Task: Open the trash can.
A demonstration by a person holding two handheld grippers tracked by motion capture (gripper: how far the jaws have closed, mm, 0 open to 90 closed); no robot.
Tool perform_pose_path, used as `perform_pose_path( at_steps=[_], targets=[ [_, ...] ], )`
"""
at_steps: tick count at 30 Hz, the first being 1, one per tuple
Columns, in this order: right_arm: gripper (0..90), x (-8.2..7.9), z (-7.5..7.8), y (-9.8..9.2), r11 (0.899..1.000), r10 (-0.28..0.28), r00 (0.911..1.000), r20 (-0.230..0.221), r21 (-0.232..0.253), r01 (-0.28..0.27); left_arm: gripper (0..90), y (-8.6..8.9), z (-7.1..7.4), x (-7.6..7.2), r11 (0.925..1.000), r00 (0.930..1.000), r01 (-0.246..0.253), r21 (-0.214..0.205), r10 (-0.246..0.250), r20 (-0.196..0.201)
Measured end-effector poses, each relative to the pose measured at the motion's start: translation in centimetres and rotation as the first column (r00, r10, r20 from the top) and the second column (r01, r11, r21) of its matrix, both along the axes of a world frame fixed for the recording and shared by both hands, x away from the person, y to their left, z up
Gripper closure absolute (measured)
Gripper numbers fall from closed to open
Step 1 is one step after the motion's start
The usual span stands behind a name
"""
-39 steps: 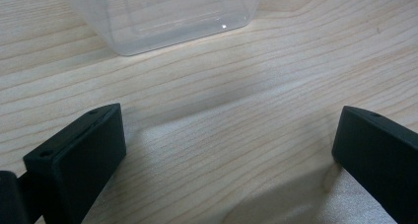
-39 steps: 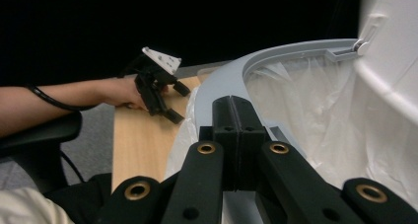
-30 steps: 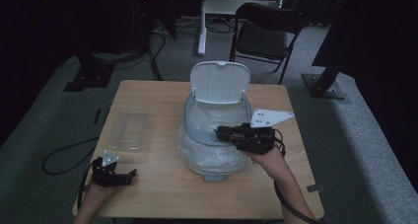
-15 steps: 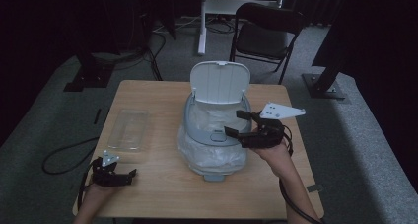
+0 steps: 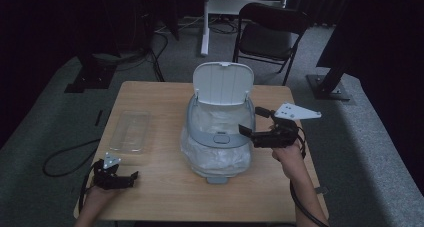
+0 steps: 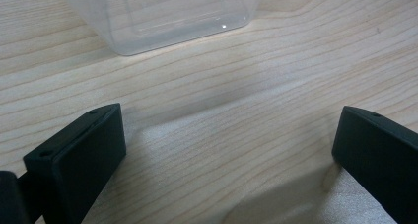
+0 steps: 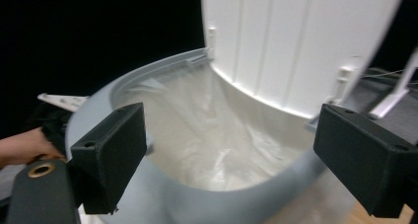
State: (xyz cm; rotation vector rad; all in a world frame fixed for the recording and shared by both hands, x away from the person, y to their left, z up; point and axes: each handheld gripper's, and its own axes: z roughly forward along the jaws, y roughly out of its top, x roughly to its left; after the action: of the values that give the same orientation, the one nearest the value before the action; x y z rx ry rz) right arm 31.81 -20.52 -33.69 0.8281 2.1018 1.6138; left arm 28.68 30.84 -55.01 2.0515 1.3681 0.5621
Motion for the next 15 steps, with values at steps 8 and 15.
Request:
perform_pose_path(
  at_steps=[8,15],
  targets=[
    [12.3,0.1,-0.7,-1.7,0.996,-0.088,0.9955,0.036,-0.009,0.088,0.6,0.0,0.0,0.0,1.0000,1.0000,0.000,0.000,0.000,0.000],
    [12.4,0.2,-1.3,-3.7,0.988,-0.152,0.9878,0.036,0.008,0.151,0.6,0.0,0.0,0.0,1.0000,1.0000,0.000,0.000,0.000,0.000]
  ],
)
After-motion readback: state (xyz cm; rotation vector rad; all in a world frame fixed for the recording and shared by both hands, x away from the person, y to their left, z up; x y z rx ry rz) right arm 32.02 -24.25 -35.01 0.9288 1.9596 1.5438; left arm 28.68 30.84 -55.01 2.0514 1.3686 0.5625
